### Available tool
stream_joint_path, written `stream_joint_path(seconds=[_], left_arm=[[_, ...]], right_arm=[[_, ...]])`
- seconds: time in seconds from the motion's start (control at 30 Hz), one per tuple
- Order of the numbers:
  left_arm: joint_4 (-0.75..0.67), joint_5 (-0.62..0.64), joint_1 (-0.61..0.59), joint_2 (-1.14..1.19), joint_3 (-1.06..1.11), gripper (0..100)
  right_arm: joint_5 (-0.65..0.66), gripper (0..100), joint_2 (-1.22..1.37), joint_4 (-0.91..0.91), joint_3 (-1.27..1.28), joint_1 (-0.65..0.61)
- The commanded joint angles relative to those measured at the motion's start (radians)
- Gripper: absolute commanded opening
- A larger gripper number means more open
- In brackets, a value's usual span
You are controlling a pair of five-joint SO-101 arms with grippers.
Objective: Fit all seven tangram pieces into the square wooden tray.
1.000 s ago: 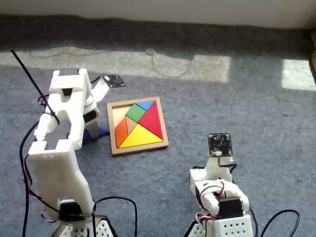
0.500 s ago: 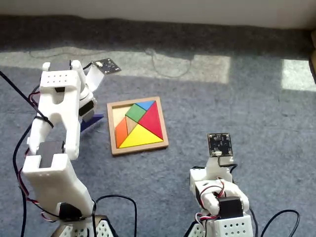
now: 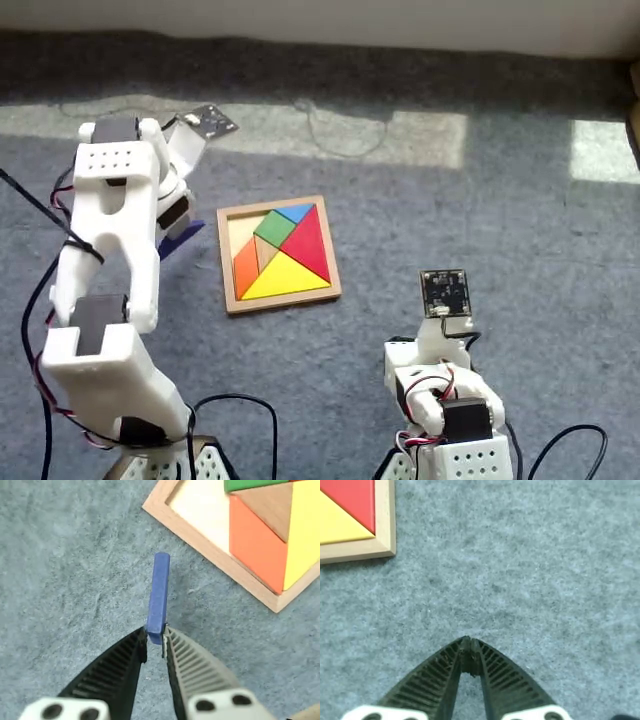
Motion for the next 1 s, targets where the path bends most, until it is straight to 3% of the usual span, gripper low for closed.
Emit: stream_joint_path(seconds=[0.0, 0.27, 0.5, 0.7, 0.97], left_arm=[[0.008, 0.068, 0.008, -0.116, -0.016, 7], [-0.003, 0.199, 0.185, -0.285, 0.148, 7], [-0.198, 0.358, 0.325, -0.360, 0.314, 7], [-0.396, 0.410, 0.341, -0.355, 0.441, 7], [-0.482, 0.440, 0.340, -0.202, 0.414, 7]], right_arm=[[-0.006, 0.9, -0.005, 0.004, 0.153, 0.012], [-0.006, 0.9, -0.005, 0.004, 0.153, 0.012], [-0.006, 0.9, -0.005, 0.004, 0.153, 0.012], [-0.006, 0.9, -0.005, 0.004, 0.153, 0.012], [-0.006, 0.9, -0.005, 0.004, 0.153, 0.012]])
